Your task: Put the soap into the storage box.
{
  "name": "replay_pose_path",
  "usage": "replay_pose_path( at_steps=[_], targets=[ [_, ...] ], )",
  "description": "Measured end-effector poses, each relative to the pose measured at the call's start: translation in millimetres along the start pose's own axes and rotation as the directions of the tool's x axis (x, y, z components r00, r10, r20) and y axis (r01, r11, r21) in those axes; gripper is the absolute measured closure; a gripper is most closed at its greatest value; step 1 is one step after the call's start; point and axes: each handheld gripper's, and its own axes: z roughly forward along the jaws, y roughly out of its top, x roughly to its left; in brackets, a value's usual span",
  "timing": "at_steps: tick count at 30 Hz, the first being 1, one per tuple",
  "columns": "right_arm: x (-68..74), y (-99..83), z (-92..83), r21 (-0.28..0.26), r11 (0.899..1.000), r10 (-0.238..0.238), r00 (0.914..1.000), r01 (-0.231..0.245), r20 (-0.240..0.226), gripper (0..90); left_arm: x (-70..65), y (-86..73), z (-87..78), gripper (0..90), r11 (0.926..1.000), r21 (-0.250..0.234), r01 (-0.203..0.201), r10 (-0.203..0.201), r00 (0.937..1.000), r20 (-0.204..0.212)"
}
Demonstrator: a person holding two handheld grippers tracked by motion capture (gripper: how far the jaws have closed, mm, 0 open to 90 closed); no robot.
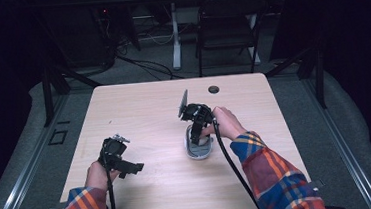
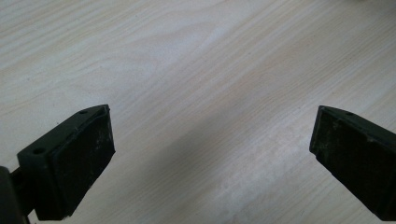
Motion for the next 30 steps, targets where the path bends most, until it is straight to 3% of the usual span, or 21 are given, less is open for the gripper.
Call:
replay_pose_path(
  at_steps=[18,30],
  targets=[
    [0.9,-0.8,14.5,0.001,1.000,-0.005,0.9998,0.005,0.017,23.4,-0.1,0.8,0.7,0.0,1.0000,0.003,-0.004,0.004,1.0000,-0.001],
    [-1.1,-4.8,12.9,-0.027,1.000,0.004,0.9999,-0.004,0.012,23.3,-0.7,1.5,1.2,0.0,1.0000,0.006,-0.006,0.006,1.0000,-0.002]
  ],
)
